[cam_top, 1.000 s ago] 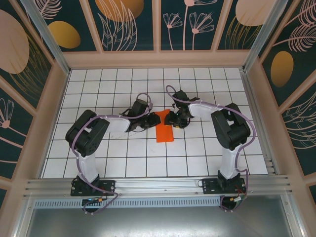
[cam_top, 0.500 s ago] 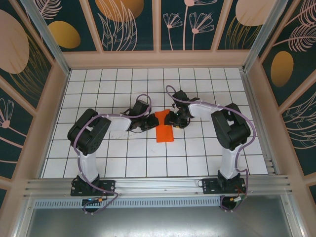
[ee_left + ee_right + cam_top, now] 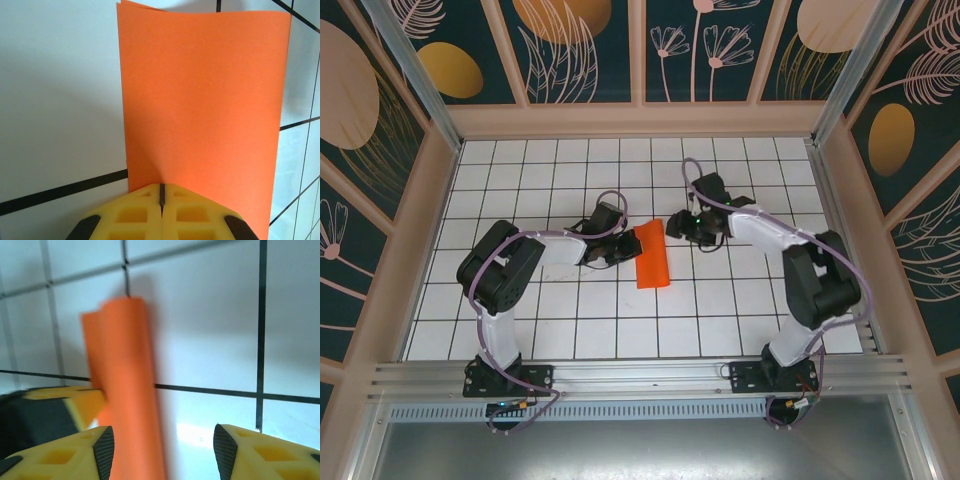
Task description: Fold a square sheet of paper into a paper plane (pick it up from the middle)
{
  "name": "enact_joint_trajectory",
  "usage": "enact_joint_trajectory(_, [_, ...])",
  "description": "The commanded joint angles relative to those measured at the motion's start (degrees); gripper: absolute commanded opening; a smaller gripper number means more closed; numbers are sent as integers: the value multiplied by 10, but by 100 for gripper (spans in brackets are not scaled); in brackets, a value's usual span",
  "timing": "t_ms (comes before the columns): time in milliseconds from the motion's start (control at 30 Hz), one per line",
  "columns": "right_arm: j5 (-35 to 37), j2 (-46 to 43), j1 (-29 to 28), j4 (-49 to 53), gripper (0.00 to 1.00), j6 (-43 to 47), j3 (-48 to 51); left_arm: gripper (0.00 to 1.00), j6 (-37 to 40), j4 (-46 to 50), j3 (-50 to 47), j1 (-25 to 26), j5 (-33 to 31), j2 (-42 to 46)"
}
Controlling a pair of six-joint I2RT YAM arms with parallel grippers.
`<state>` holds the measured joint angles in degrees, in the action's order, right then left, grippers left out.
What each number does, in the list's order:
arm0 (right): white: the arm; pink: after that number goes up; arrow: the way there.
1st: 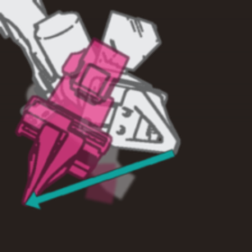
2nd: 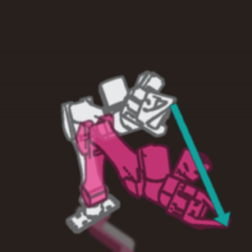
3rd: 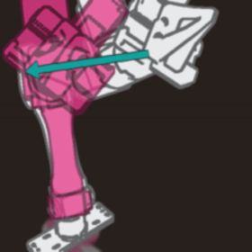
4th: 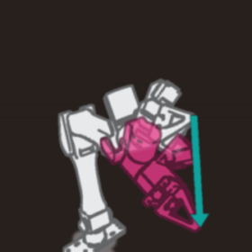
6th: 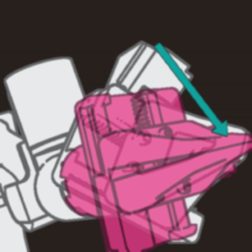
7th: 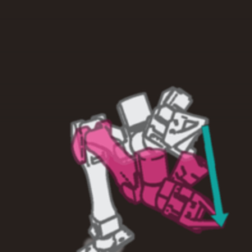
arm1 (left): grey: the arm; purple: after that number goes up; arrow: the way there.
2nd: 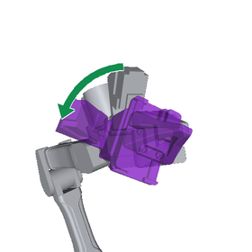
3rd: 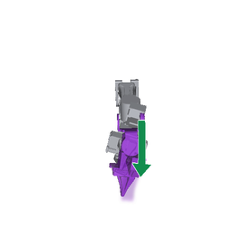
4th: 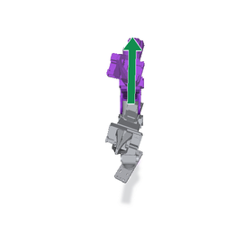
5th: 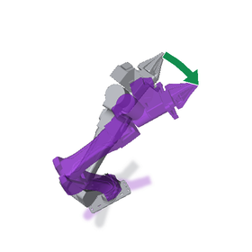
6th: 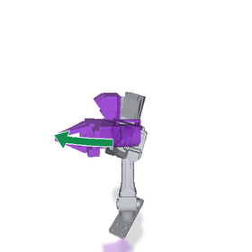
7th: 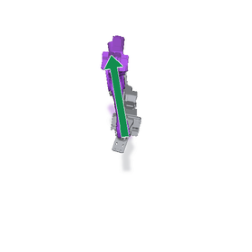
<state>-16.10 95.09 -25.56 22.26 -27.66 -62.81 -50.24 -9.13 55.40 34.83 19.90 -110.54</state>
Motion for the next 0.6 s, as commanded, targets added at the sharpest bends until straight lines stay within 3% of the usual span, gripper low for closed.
enact_joint_trajectory(0, [-27,-25,-1,-30,51,-3,15,2,16,83,-30,2,-58,-50])
enact_joint_trajectory(133, [-89,4,-20,-78,13,-23,19,0,15,87,-31,2,-66,-56])
enact_joint_trajectory(200, [-95,27,-30,-87,0,-31,10,0,14,90,-33,2,-70,-56])
enact_joint_trajectory(567, [-100,140,-53,-83,0,-42,-47,0,9,105,-32,2,-75,-56])
